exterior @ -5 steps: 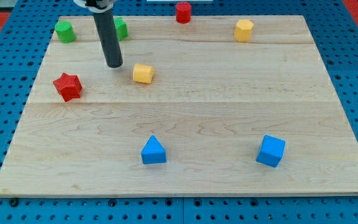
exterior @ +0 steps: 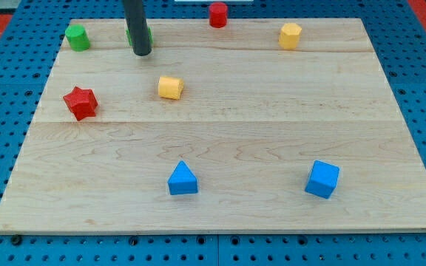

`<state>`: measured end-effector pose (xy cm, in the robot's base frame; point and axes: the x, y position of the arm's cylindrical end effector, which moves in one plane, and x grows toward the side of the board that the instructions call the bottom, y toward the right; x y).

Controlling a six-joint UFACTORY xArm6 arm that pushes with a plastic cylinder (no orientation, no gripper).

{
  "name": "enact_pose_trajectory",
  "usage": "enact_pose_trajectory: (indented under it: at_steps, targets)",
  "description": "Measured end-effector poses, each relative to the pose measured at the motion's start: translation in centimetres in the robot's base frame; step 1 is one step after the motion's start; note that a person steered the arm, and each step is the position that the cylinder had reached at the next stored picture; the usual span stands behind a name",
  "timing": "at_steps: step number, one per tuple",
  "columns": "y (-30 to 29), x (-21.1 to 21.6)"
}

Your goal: Push the green star to the bottom left corner

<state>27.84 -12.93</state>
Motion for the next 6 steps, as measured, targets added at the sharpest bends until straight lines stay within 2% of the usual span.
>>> enact_pose_trajectory:
  at_steps: [1,2,3,4,5,6]
  targets:
    - [3.2,-1.6]
    - [10.5,-5.6]
    - [5.0,-8.5]
    - [0.0,-4.5]
    - [-0.2,3.1]
    - [3.6,-2.7]
